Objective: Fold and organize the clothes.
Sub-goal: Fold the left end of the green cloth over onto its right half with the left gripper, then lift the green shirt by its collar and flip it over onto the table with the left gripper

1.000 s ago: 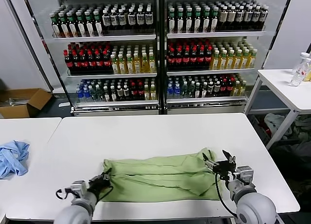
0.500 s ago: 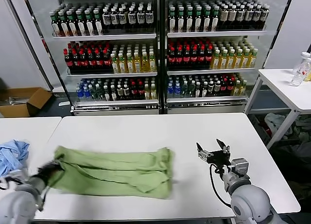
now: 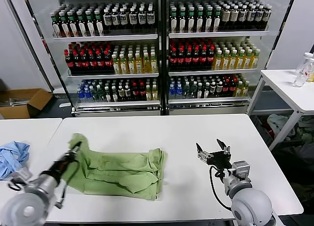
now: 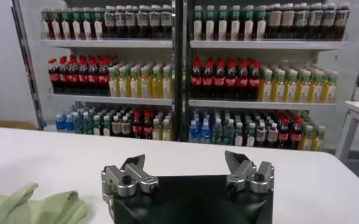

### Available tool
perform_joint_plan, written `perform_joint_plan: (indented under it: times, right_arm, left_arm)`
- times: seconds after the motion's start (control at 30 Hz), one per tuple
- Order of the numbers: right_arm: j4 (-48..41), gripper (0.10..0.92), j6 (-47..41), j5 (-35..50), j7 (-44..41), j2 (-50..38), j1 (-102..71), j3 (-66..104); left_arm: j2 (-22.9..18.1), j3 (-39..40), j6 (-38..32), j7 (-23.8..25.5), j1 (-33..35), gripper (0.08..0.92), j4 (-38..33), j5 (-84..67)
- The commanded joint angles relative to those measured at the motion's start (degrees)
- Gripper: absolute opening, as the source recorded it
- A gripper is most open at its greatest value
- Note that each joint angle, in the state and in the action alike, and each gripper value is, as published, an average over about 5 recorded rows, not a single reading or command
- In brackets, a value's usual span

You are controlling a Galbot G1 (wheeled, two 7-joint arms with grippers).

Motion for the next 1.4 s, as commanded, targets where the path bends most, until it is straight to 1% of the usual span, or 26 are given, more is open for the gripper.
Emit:
perform_joint_plan:
  times: [0.03, 0.2, 0.3, 0.47, 0.57, 0.7, 0.8, 0.9, 0.97, 1.07, 1.2, 1.33, 1.4]
  right_arm:
    - [0.5, 0.823, 0.1, -0.7, -0.1, 0.3, -0.4, 0.5]
    - [0.3, 0.823, 0.1, -0.7, -0.2, 0.4, -0.3, 1.0]
    - [0.1, 0.823, 0.1, -0.7, -0.2, 0.4, -0.1, 1.4]
    - [-0.3, 0.823, 0.0, -0.3, -0.2, 0.1, 0.4, 2.0]
    - [-0.6, 0.823, 0.0, -0.2, -0.2, 0.1, 0.8, 2.1]
    - [-1.0, 0.823, 0.0, -0.2, -0.2, 0.3, 1.1, 1.9]
    - [-1.2, 0.823, 0.0, -0.3, -0.2, 0.9, 1.1, 1.7]
    - [-1.4, 0.823, 0.0, -0.4, -0.2, 1.2, 1.2, 1.5]
    - [-1.6, 0.823, 0.1, -0.7, -0.3, 1.4, 1.2, 1.3]
    - [-1.8, 0.823, 0.5, -1.5, -0.4, 2.0, 1.0, 0.9]
    - [-1.9, 0.823, 0.9, -2.2, -0.6, 2.9, 0.3, 0.6]
    - [-2.4, 0.823, 1.0, -2.7, -0.6, 3.6, 0.2, 0.2]
    - [-2.4, 0.823, 1.1, -2.9, -0.6, 4.0, 0.0, 0.1]
  left_arm:
    - [-8.8, 20.4, -0.7, -4.5, -6.5, 0.099, 0.0, -0.1]
    - [-8.6, 25.5, -0.8, -6.6, -9.8, 0.099, 4.7, 3.3]
    - [-8.1, 27.9, -0.3, -7.4, -10.4, 0.099, 5.4, 4.6]
    - [-6.6, 30.2, 1.4, -5.1, -9.9, 0.099, 5.1, 8.5]
    - [-6.0, 30.1, 2.6, -3.4, -9.8, 0.117, 4.0, 10.4]
    - [-6.2, 29.2, 2.6, -2.6, -9.5, 0.226, 0.5, 9.8]
    - [-6.7, 27.0, 2.2, -2.6, -8.9, 0.304, -1.8, 8.2]
    - [-6.2, 22.1, 2.4, -2.6, -6.3, 0.399, -3.9, 6.9]
    - [-5.0, 17.4, 2.6, -2.4, -3.8, 0.46, -4.2, 7.4]
    - [-1.7, 10.5, 2.2, -1.8, -0.6, 0.547, -0.8, 13.3]
    - [2.0, 5.9, 0.5, -0.1, 1.9, 0.659, 6.2, 20.9]
    - [1.9, 6.2, 0.4, 1.3, 3.1, 0.772, 9.5, 22.1]
    - [1.1, 7.8, 0.3, 2.1, 3.4, 0.802, 9.8, 23.7]
